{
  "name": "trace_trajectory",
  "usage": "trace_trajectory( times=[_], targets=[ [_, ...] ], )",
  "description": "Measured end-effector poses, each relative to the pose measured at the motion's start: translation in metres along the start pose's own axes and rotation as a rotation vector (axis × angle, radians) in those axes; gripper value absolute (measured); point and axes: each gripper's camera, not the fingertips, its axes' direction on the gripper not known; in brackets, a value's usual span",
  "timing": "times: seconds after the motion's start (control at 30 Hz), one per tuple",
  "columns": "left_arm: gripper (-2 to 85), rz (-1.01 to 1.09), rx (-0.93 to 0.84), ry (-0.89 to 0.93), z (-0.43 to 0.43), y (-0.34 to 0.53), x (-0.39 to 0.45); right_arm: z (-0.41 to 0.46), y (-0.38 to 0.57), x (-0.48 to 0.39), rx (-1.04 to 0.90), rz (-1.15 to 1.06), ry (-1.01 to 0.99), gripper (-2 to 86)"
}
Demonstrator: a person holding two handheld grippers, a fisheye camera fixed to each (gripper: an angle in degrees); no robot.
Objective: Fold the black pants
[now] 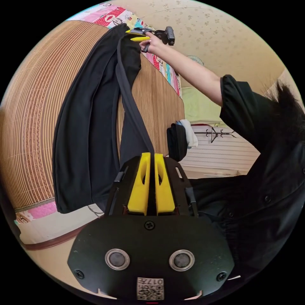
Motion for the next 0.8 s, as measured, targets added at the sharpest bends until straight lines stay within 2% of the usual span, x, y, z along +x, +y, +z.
trace_trajectory(
  times=[0.07,0.1,0.27,0.33,0.47,0.53,0.6,0.67,0.8],
  targets=[
    [-0.2,0.005,0.027,0.016,-0.002,0.005,0.001,0.047,-0.026,-0.002,-0.085,0.033,0.181,10.0],
    [-0.3,0.008,0.052,0.034,-0.004,0.010,0.000,0.051,-0.027,-0.003,-0.070,0.031,0.215,9.1],
    [-0.3,-0.042,0.170,0.208,-0.021,0.038,-0.028,0.006,0.002,-0.056,0.296,-0.006,0.318,3.8],
    [-0.3,-0.071,0.200,0.252,-0.034,0.049,-0.041,0.003,0.001,-0.080,0.327,-0.066,0.336,3.6],
    [0.3,-0.124,0.244,0.127,-0.072,0.071,-0.065,0.047,-0.032,-0.101,0.189,-0.095,0.181,4.0],
    [1.0,-0.168,0.225,0.079,-0.077,0.072,-0.084,0.076,-0.044,-0.103,0.089,-0.111,0.170,5.3],
    [2.9,-0.265,0.161,-0.006,-0.072,0.067,-0.114,0.083,-0.040,-0.105,0.087,-0.157,0.203,6.8],
    [4.0,-0.289,0.135,-0.089,-0.070,0.065,-0.125,0.054,-0.008,-0.104,0.156,-0.176,0.152,8.2],
    [5.2,-0.304,0.090,-0.155,-0.064,0.054,-0.137,0.014,0.080,-0.081,0.055,-0.293,-0.025,8.5]
  ],
)
